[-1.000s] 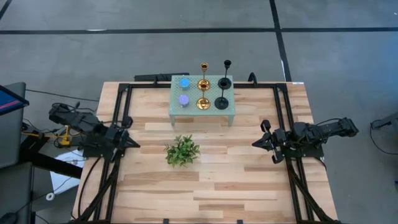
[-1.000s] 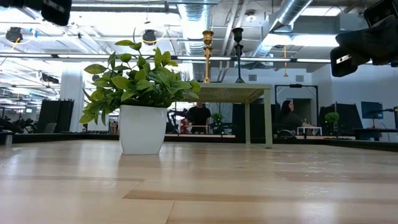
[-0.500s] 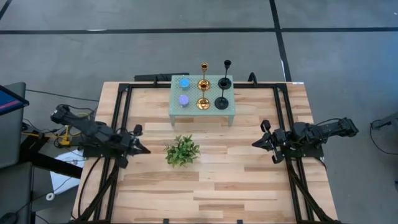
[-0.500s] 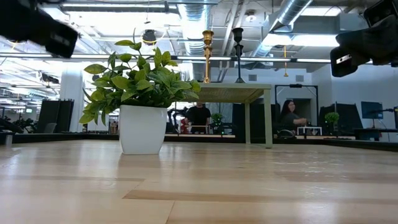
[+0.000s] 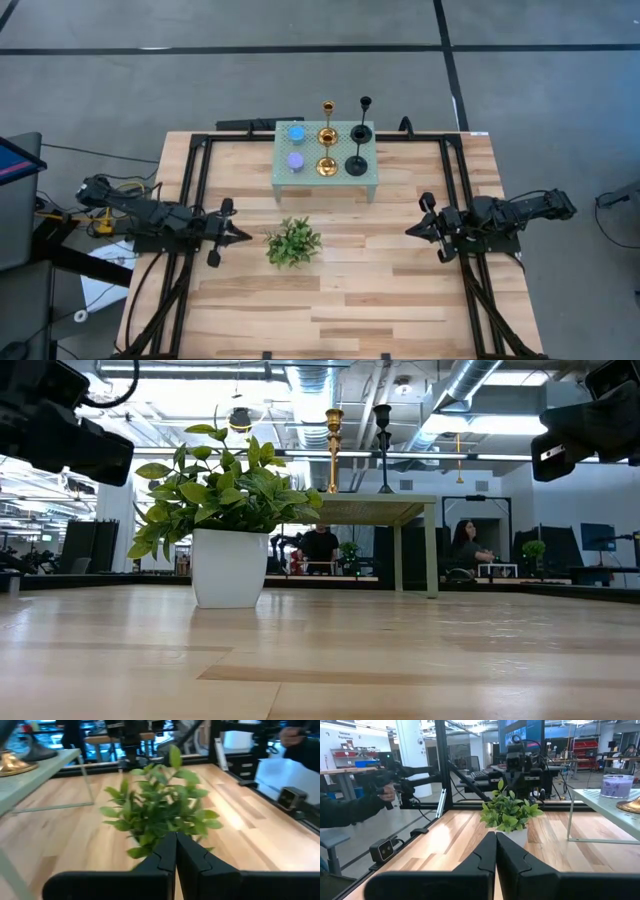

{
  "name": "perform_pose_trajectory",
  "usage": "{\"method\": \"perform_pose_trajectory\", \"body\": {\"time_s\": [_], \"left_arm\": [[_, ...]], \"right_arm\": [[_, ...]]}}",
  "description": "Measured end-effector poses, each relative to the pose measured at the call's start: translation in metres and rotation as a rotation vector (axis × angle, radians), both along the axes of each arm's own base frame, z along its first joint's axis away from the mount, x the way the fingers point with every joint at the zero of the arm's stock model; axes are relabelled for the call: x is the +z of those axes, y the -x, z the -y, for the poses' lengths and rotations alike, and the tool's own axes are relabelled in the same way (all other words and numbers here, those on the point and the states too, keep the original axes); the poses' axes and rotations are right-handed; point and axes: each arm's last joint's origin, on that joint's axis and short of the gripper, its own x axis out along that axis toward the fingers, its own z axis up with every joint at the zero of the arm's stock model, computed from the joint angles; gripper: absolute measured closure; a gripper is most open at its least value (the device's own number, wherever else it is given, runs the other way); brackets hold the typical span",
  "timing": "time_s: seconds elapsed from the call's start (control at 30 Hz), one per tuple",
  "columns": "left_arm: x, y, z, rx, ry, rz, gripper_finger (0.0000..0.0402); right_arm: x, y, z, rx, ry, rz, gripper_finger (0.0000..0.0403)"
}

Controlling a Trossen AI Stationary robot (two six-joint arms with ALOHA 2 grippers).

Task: Pick & Place candle stick holders
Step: Return to Home Position

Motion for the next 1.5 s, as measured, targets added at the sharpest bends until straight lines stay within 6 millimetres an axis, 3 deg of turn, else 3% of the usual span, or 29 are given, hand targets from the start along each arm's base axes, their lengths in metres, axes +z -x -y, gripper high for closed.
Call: {"method": "perform_pose_trajectory", "body": {"time_s": [0.67,1.33,1.5], "left_arm": [[-0.003,-0.005,-0.017,0.034,-0.016,-0.013,0.0395],[-0.004,-0.005,-0.018,0.025,0.010,-0.015,0.0393],[-0.004,-0.005,-0.018,0.025,0.015,-0.016,0.0394]], "right_arm": [[-0.002,0.000,0.000,0.000,0.005,-0.020,0.0403],[-0.002,0.000,-0.001,0.025,0.101,-0.003,0.0403],[-0.003,0.000,-0.001,0.026,0.052,-0.015,0.0403]]}}
